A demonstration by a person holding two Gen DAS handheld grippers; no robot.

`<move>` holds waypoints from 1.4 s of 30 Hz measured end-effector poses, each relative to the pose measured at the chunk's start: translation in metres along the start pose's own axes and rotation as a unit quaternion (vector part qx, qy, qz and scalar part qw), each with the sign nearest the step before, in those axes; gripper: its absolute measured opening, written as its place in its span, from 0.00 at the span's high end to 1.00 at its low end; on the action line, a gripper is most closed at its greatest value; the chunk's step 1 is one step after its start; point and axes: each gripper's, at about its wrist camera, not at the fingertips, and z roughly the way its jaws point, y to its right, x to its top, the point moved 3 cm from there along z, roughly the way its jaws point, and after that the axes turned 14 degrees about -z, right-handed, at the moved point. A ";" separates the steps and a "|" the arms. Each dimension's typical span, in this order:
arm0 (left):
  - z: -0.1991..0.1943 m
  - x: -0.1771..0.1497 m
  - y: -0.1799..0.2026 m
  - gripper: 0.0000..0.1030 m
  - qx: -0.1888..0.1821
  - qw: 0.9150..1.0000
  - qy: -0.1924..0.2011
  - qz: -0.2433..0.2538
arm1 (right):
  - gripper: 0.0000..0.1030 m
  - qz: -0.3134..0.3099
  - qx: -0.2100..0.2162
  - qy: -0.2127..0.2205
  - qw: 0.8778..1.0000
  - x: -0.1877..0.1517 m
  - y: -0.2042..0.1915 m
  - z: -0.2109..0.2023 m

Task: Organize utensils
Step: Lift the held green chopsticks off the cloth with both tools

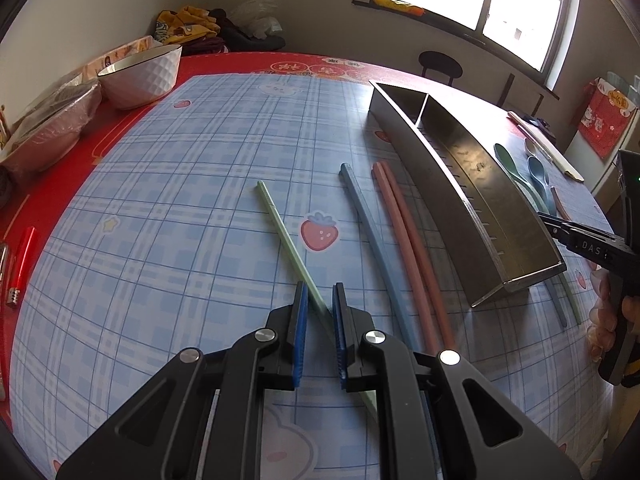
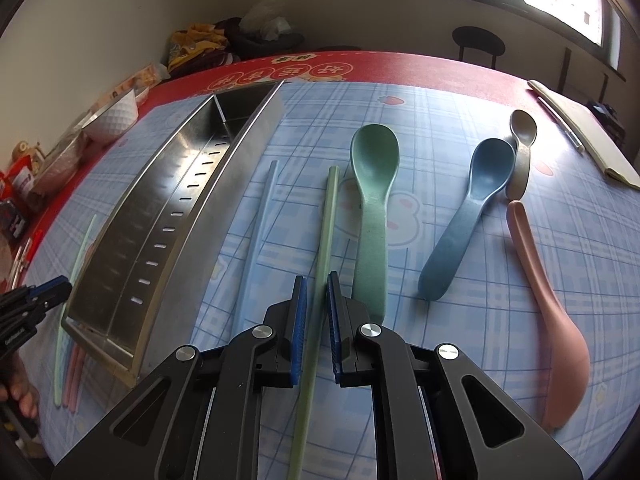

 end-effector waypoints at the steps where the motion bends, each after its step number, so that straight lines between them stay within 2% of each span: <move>1: 0.001 0.001 0.002 0.88 0.004 1.000 0.000 0.006 | 0.90 0.002 0.001 0.001 1.000 0.000 0.001 0.000; 6: 0.008 0.008 0.008 0.89 0.014 0.999 -0.007 0.028 | 0.90 0.008 0.006 0.003 1.000 -0.001 0.002 -0.001; 15: 0.019 0.017 0.013 0.90 0.011 0.999 -0.002 0.037 | 0.90 0.025 0.019 0.009 0.999 -0.002 0.007 0.000; 23: 0.018 0.018 0.008 0.87 -0.013 1.000 -0.005 0.022 | 0.90 -0.005 -0.020 -0.002 1.000 0.001 -0.005 0.000; 32: 0.018 0.016 0.013 0.87 0.002 0.999 0.000 0.037 | 0.89 -0.026 -0.044 -0.009 0.999 0.003 -0.012 0.002; 37: 0.017 0.017 0.009 0.88 -0.008 1.000 -0.001 0.028 | 0.90 -0.020 -0.037 -0.005 0.999 0.002 -0.009 0.002; 39: 0.016 0.017 0.006 0.91 -0.013 1.000 -0.001 0.020 | 0.93 -0.025 -0.035 -0.004 0.999 0.002 -0.011 0.001; 42: 0.015 0.018 -0.002 0.95 -0.039 0.999 -0.006 -0.003 | 0.94 -0.018 -0.030 0.008 0.999 0.001 -0.009 -0.004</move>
